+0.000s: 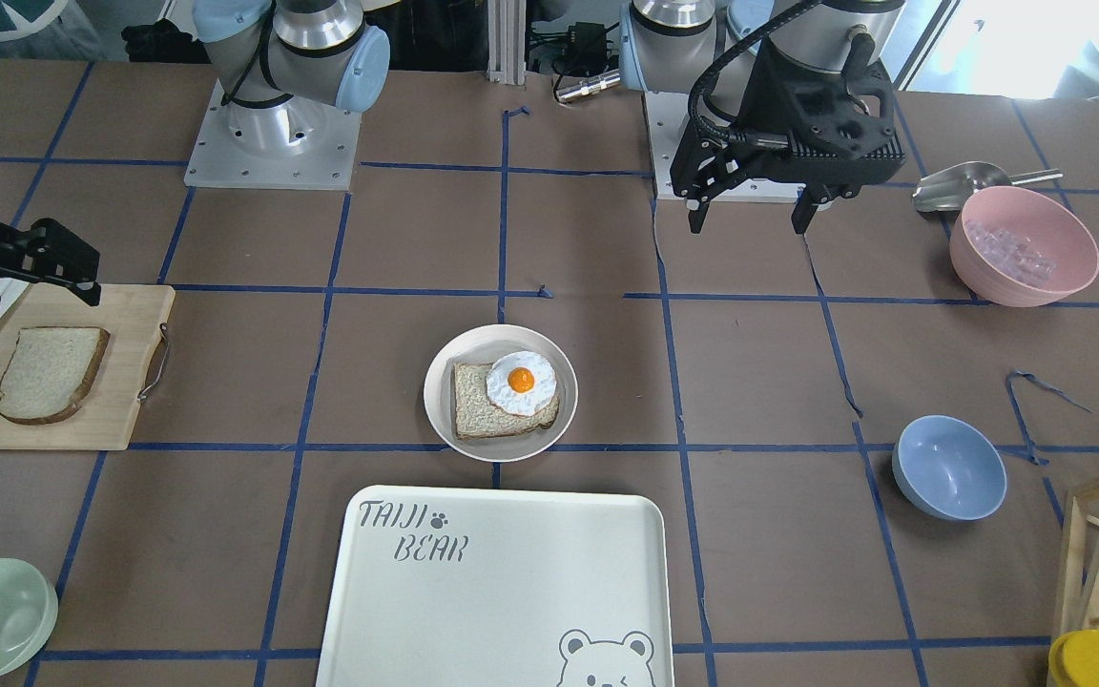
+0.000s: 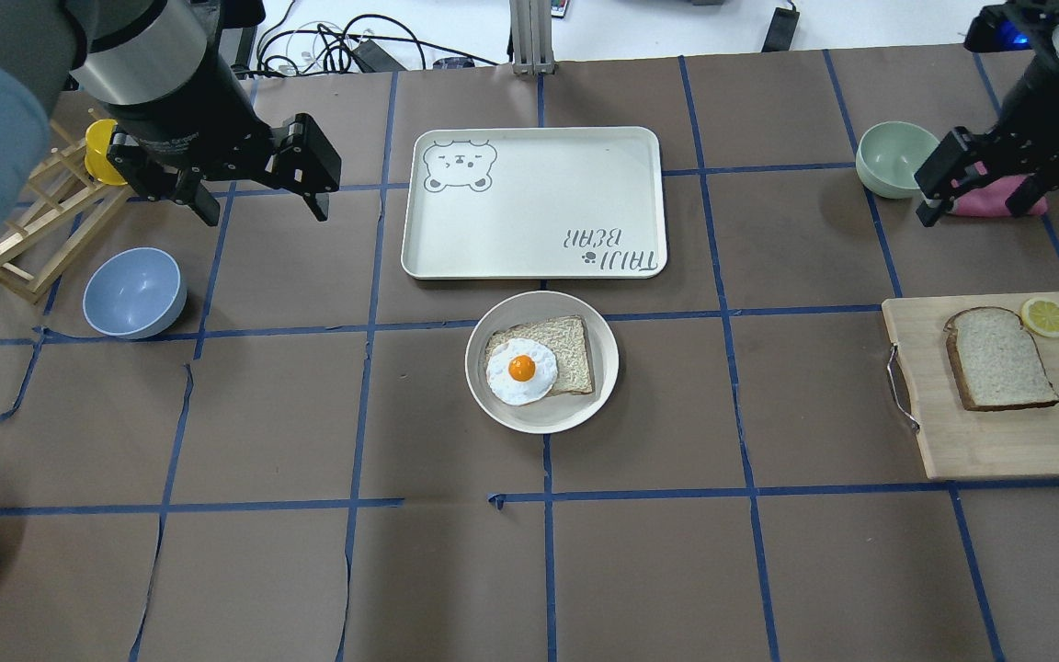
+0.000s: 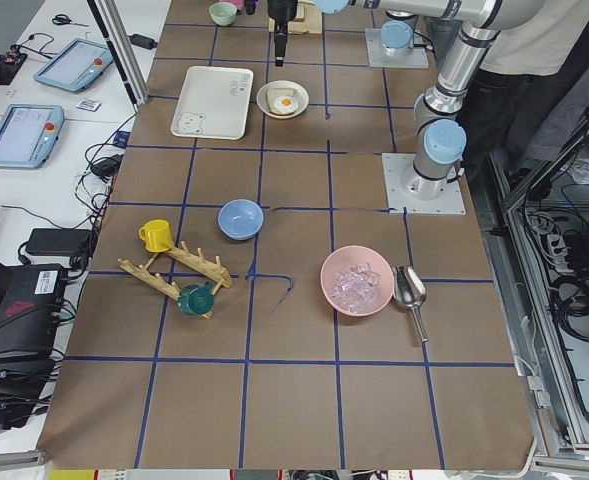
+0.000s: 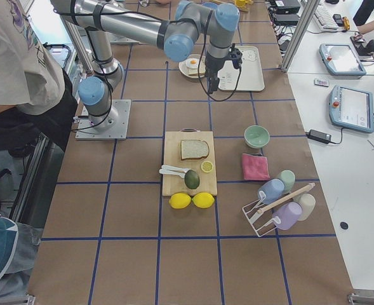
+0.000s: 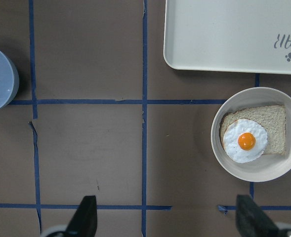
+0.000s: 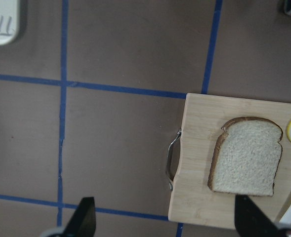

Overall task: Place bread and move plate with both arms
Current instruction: 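Move the right gripper over the bread slice on the wooden board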

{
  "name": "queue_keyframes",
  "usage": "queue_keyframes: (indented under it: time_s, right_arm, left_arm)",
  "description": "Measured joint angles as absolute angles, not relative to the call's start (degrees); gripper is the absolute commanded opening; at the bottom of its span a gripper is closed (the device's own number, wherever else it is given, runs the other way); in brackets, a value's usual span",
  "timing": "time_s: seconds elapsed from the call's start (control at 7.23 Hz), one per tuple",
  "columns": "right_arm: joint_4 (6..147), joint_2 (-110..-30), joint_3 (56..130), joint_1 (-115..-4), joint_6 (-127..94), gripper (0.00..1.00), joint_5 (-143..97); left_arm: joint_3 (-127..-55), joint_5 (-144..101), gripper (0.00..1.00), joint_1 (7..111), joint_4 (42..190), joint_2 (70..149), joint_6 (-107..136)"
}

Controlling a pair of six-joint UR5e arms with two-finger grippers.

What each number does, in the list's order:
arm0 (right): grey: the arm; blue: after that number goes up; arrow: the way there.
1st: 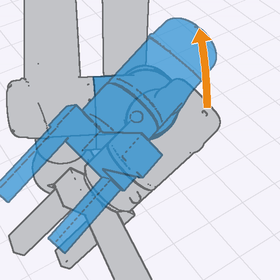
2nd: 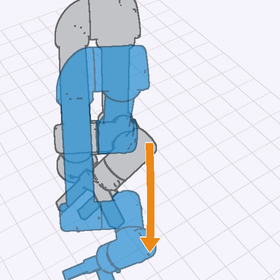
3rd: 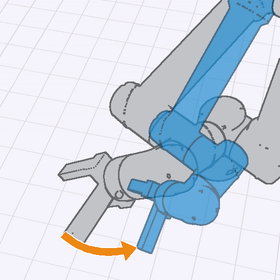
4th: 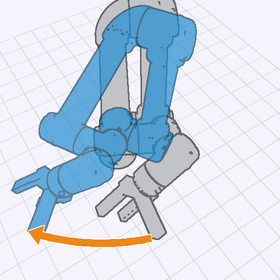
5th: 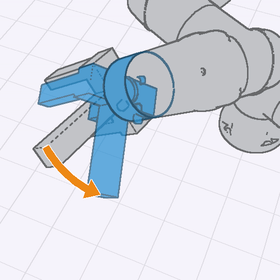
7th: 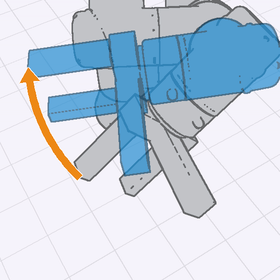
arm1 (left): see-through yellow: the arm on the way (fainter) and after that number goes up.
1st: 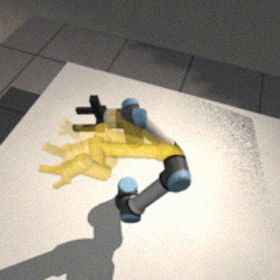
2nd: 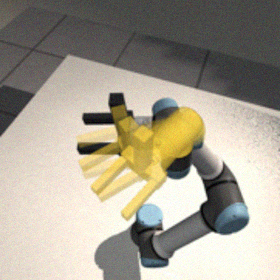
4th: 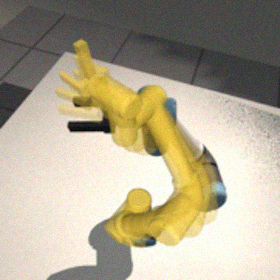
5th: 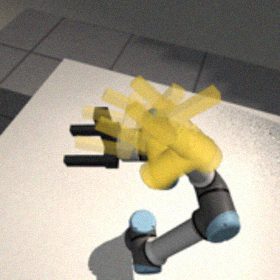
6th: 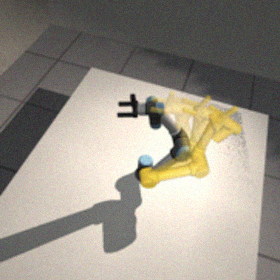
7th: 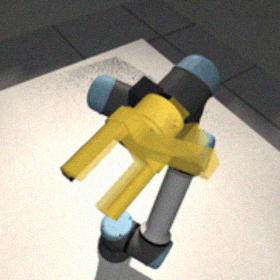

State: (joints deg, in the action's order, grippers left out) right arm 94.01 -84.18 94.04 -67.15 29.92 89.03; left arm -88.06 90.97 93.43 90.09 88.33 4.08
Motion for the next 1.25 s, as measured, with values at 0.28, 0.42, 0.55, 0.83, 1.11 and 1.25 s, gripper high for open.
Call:
queue_keyframes:
  time_s: [0.28, 0.42, 0.55, 0.83, 1.11, 1.25]
  right_arm:
    - [103.2, -80.7, 100.6, -58.8, 40.2, 1.00, 88.5]
    - [106.6, -78.4, 102.1, -56.5, 45.1, 1.00, 88.4]
    - [109.4, -76.2, 102.7, -55.5, 48.0, 0.99, 88.3]
    - [112.3, -72.1, 102.9, -54.6, 49.8, 0.99, 87.4]
    - [114.9, -69.6, 103.2, -52.9, 49.9, 0.99, 86.7]
    - [116.2, -68.3, 103.3, -52.4, 49.9, 0.99, 86.7]
  left_arm:
    - [-88.1, 91.0, 1.00, 93.4, 90.1, 88.3, 4.1]
    - [-88.0, 91.0, 1.00, 93.4, 90.1, 88.3, 4.0]
    - [-88.0, 91.0, 1.00, 93.4, 90.1, 88.3, 4.0]
    - [-88.1, 91.0, 1.00, 93.4, 90.1, 88.3, 4.0]
    - [-88.0, 91.0, 1.00, 93.4, 90.1, 88.3, 4.1]
    - [-88.0, 91.0, 1.00, 93.4, 90.1, 88.3, 4.1]
